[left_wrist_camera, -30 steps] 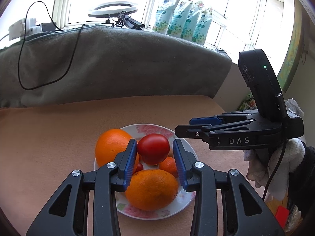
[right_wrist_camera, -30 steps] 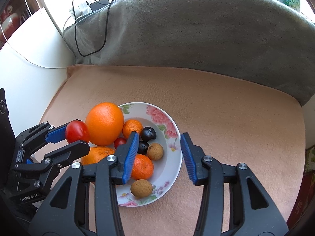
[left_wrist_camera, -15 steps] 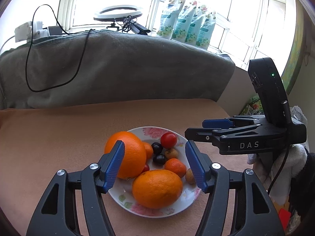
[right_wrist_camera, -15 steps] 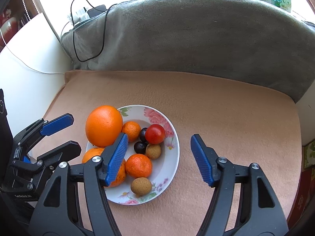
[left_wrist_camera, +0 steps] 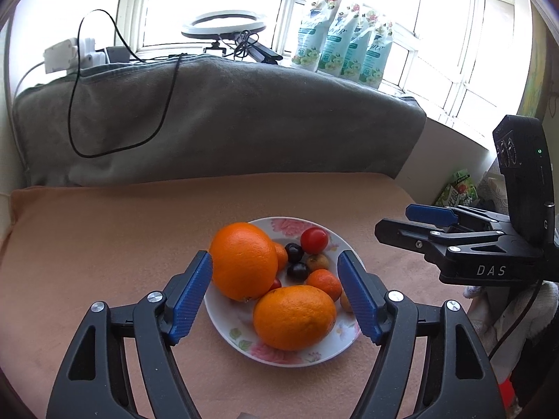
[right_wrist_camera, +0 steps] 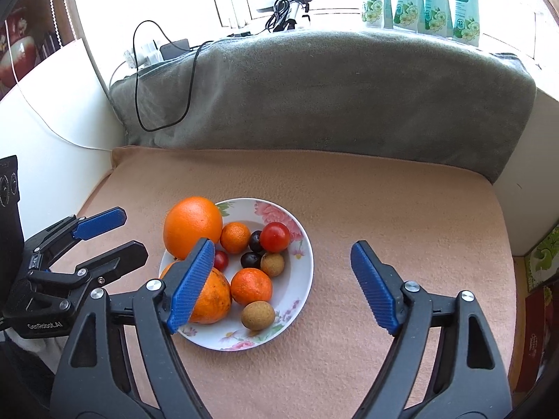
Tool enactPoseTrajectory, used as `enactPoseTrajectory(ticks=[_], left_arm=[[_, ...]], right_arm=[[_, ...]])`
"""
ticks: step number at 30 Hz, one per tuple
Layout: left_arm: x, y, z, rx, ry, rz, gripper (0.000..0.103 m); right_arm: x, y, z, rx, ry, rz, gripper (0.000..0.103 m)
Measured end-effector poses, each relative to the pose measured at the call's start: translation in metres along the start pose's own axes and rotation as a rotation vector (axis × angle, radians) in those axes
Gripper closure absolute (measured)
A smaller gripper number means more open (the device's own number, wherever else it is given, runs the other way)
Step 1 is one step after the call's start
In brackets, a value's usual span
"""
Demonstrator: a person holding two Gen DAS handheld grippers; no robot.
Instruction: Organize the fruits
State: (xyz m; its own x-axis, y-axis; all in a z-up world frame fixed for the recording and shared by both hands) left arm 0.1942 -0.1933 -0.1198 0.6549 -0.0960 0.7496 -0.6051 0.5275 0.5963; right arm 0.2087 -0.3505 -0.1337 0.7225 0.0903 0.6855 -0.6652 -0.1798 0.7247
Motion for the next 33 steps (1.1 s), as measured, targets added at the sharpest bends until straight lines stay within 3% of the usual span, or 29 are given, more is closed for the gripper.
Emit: enactPoseTrajectory(ticks=[2, 11, 33], left_arm=[[-0.001, 0.003, 0.0, 0.001, 0.004, 0.005, 0.026], [-0.005, 0.016, 0.001, 0.017, 0.001, 0.023, 0.026], [-0.024, 0.067, -0.018, 0.152, -0.004, 0.074, 0.021]], right_arm=[[0.0, 0.01, 0.0, -0.02, -0.011, 0.031, 0.014], [-0.005, 0.044, 0.002, -0.08, -0.067, 0.12, 0.014], [-0.038, 0.082, 0.002, -0.182, -0.12, 0.185, 0.014]])
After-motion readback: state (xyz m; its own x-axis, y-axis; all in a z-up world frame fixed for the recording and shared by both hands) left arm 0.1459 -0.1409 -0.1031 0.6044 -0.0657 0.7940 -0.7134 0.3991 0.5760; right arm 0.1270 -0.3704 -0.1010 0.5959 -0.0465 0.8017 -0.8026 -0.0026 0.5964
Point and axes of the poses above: each gripper's, at about its wrist camera, not at the fingertips, and y roughly against the way its jaws point, z to its right, x to its top, the point moved 10 cm from there along -y, roughly the way its jaws point, and after that the axes turned 10 degrees about -x, right-handed, at the moved point
